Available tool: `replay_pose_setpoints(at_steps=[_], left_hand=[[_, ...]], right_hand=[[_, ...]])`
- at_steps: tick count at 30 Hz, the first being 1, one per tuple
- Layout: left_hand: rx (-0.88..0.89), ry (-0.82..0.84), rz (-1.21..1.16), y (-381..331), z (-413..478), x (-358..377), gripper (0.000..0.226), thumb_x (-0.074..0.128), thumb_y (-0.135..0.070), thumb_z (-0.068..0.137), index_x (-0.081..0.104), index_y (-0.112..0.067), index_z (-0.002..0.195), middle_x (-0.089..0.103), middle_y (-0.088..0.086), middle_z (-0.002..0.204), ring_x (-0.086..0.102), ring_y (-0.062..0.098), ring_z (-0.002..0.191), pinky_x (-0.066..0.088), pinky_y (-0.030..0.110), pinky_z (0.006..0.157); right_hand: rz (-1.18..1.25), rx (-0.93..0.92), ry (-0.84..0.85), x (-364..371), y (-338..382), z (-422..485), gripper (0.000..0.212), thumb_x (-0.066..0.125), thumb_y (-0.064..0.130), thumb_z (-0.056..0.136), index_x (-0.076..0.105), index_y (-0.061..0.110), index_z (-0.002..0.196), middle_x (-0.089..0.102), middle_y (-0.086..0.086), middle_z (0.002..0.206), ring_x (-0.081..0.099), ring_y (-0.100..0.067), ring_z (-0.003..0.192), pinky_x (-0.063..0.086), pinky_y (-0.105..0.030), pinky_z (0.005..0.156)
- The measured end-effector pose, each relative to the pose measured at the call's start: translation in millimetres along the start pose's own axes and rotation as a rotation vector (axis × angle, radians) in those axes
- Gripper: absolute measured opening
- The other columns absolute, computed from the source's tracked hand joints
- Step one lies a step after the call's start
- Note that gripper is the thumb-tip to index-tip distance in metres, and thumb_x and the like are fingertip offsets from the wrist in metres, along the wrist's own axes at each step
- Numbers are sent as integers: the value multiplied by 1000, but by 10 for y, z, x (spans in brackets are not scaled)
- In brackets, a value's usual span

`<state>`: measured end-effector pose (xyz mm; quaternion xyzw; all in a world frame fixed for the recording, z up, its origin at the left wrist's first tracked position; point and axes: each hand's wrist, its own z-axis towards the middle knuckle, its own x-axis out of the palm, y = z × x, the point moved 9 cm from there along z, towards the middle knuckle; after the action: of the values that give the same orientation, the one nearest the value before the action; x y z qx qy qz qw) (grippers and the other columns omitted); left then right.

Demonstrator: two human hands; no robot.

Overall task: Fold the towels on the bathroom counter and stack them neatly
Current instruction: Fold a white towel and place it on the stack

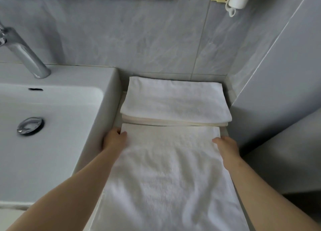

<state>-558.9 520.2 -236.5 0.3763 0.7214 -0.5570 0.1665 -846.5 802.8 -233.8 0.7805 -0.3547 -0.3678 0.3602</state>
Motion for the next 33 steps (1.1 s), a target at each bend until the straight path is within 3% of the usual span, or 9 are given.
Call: replay_pose_setpoints(at_steps=[4,9,12,18,21,24,27,31,33], left_hand=[[-8,2,104,-32,20,23,13,52,-12,87,60,-2,89,64,20,90,59,31,81,39,28,66],[-22,0,275,-98,-15,85,30,48,-15,89,54,5,109,51,28,119,52,39,105,43,33,83],[-5,20,366,-144,-37,111,32,43,-14,93,48,6,117,45,27,125,44,37,116,39,32,89],[-6,22,329,-106,-31,95,32,44,-10,89,44,-1,120,36,25,132,46,41,111,39,36,91],[13,42,325,-143,-53,96,43,41,-13,90,38,-14,134,30,20,137,45,40,115,38,38,96],[25,45,402,-182,-14,98,41,40,-21,94,38,-13,134,36,20,135,44,39,119,38,39,98],[57,-12,444,-210,-2,78,34,41,-21,94,43,-7,124,46,21,129,43,39,120,39,40,97],[153,-82,382,-258,-39,51,26,45,-19,92,47,-7,115,54,19,117,47,37,113,42,39,91],[169,-61,239,-269,-53,39,21,46,-16,93,47,-11,113,59,14,99,57,36,94,47,36,77]], right_hand=[[-113,-46,-40,40,22,29,25,49,9,83,33,11,64,34,-5,64,30,-18,60,24,-29,57],[-244,-62,-58,62,55,21,28,46,11,85,31,11,62,33,-2,63,29,-16,56,24,-26,52],[-300,-70,-57,67,54,35,27,47,11,85,31,11,63,35,-2,64,30,-15,55,24,-26,51],[-419,-108,-86,47,44,65,22,48,9,84,35,10,67,40,-4,68,35,-16,56,28,-25,52],[-514,-82,-86,70,46,60,13,51,20,83,48,10,89,49,-7,92,51,-24,74,42,-31,63],[-563,-83,-98,96,80,63,35,54,32,85,50,13,114,43,-10,117,48,-33,107,45,-45,90],[-602,-123,-149,91,141,33,40,58,34,86,52,15,122,43,-12,130,39,-35,120,38,-49,100],[-573,-117,-152,82,149,38,29,58,29,84,59,15,109,50,-10,119,43,-34,113,39,-43,93],[-392,-163,-111,104,177,66,21,59,27,86,60,6,91,55,-11,97,53,-30,89,44,-37,77]])
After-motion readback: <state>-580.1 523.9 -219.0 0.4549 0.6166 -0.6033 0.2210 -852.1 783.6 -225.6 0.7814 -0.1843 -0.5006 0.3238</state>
